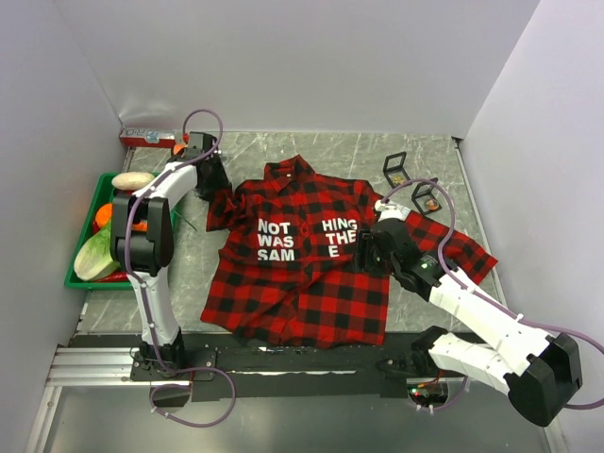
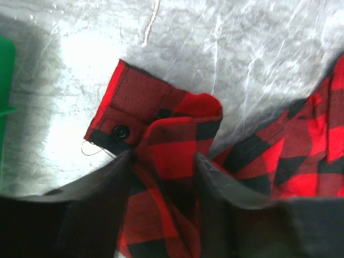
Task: Pin the brooch onto the clothing
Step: Adjust the crumpled clothing at the center of the board.
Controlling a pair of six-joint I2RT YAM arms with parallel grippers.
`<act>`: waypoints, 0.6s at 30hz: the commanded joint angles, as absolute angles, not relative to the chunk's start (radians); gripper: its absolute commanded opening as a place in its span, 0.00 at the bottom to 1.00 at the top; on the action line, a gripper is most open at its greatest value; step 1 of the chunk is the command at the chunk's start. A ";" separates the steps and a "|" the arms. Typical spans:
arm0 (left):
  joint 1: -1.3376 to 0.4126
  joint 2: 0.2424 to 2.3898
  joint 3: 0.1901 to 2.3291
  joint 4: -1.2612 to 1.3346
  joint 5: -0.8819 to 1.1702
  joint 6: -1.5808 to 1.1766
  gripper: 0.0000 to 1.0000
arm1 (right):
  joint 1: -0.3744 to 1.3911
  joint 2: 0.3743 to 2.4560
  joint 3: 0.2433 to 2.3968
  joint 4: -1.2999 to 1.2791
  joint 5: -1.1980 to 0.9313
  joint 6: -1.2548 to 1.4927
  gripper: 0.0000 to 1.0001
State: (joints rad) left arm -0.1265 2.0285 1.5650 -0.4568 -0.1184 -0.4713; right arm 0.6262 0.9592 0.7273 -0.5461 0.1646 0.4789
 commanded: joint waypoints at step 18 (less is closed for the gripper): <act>-0.121 1.226 0.760 -0.207 -0.207 -0.761 0.09 | 0.635 0.983 0.713 -0.436 0.143 0.445 0.64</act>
State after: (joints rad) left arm -0.1230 1.3300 0.8944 -0.2466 -0.1707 -0.6655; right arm 0.6262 0.9825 0.7254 -0.5041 0.1635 0.4557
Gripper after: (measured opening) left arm 0.066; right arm 0.641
